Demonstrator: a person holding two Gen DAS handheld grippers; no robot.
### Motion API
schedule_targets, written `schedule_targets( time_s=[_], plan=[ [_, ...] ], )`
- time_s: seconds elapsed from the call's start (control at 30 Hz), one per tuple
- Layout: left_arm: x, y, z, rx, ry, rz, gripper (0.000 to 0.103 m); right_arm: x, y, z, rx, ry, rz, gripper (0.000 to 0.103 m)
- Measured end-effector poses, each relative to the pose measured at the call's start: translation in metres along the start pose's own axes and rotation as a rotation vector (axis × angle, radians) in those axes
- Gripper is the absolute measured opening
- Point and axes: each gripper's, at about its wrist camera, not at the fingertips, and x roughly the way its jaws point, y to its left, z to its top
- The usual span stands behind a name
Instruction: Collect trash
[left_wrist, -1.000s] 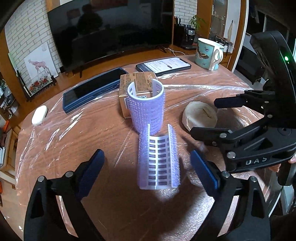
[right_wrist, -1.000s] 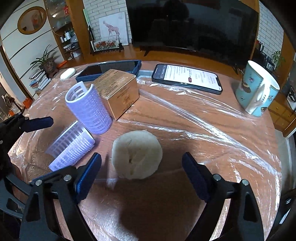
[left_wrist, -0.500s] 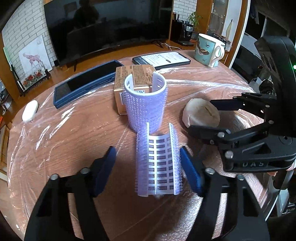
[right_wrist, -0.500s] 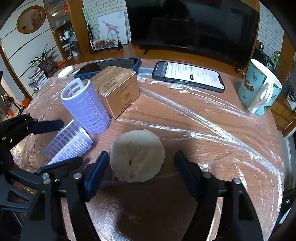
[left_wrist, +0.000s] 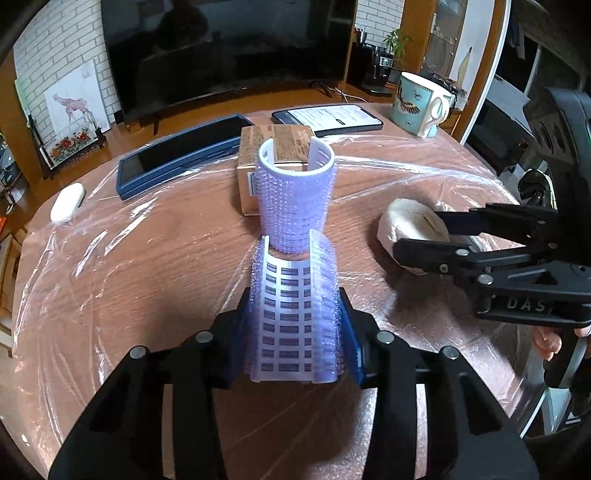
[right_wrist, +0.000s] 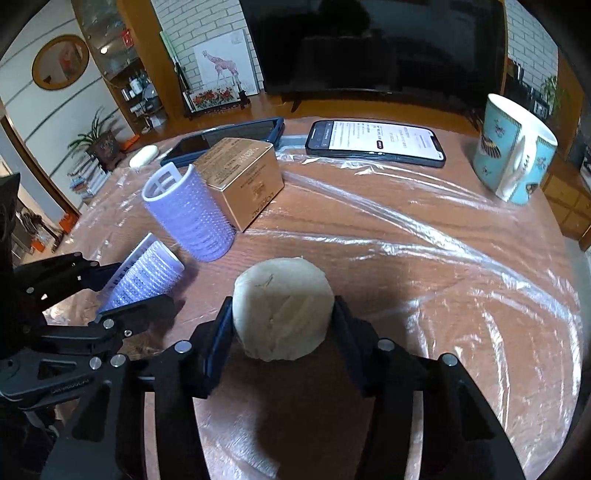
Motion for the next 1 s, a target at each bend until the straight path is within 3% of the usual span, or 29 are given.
schedule_targets(
  time_s=[1.0],
  plan=[
    [-0.047, -0.026, -0.036, -0.074, -0.040, -0.016, 0.044, -0.065, 0.014, -0.054, 0.034, -0.028, 0.102, 0.051]
  ],
)
